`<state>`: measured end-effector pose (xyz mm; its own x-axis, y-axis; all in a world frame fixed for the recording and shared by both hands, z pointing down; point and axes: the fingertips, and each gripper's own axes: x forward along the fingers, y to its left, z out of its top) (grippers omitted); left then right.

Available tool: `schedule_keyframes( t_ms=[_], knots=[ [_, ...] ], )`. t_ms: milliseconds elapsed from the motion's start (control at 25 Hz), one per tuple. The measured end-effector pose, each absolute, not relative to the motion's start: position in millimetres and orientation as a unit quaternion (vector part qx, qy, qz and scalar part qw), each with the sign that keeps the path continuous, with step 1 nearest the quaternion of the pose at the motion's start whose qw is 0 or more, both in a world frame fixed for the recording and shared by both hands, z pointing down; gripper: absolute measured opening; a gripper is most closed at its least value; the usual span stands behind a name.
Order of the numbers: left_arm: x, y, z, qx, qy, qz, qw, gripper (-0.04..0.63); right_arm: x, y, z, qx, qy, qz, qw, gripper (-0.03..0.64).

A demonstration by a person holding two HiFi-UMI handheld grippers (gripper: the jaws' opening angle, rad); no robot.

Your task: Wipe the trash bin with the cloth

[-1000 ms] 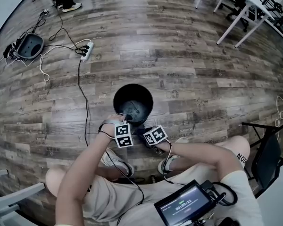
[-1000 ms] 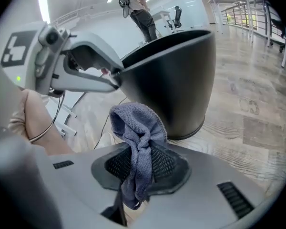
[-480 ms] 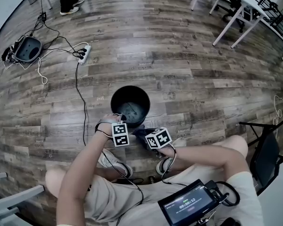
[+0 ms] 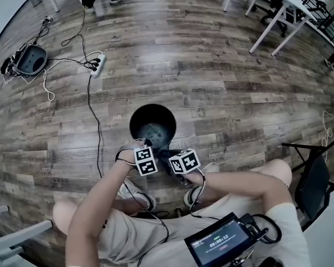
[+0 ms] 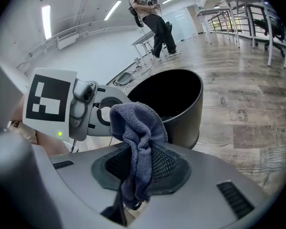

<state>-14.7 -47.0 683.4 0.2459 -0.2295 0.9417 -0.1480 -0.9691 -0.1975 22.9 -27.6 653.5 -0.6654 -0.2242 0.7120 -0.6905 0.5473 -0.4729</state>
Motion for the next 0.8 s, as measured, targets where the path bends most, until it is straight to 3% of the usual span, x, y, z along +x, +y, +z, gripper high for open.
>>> schedule_keyframes(
  t_ms=[800],
  knots=[
    [-8,-50,683,-0.797,0.140,-0.585,0.048,0.092,15,-54,679,0.291,-0.818,0.393,0.302,0.080]
  ],
)
